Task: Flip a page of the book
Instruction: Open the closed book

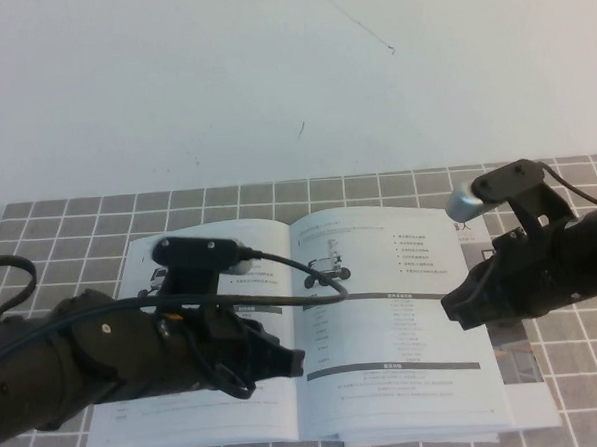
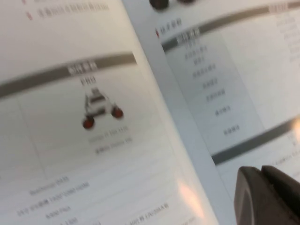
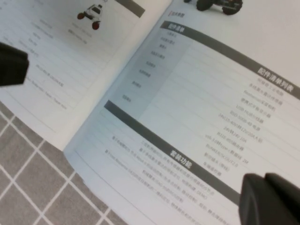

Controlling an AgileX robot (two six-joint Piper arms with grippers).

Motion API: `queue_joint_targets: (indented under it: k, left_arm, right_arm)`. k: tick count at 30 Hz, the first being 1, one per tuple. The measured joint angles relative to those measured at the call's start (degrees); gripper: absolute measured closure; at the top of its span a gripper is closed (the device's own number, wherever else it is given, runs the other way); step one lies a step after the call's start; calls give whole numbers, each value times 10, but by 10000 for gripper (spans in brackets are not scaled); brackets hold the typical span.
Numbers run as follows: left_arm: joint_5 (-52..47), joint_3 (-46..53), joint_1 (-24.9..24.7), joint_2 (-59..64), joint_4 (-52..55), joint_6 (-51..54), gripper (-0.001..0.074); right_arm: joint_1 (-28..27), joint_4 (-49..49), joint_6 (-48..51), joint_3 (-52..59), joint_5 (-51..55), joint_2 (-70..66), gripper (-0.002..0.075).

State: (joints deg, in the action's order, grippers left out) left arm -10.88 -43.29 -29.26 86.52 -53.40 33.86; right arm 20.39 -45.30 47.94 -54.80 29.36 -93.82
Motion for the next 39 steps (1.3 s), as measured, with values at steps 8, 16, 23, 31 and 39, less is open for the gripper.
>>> queue_joint_targets:
  k: [8,16,23,31,39]
  left_arm:
    - [56,0,0,-1,-3,4,738]
    - [70,0,12,11,2,44,738]
    - [12,-8,88,34,-23,46,738]
    - [-81,-36,118,67,-50,64,738]
    - [-106,-42,114,81,-80,103,738]
  right_arm:
    - [-13,3,-16,-5,30,-32,589]
    - [-78,8,-88,-51,74,-73,322]
    - [-79,-5,-119,-63,74,-97,315]
    - [-79,-25,-128,-64,68,-143,314]
    - [-79,-27,-127,-64,58,-145,317]
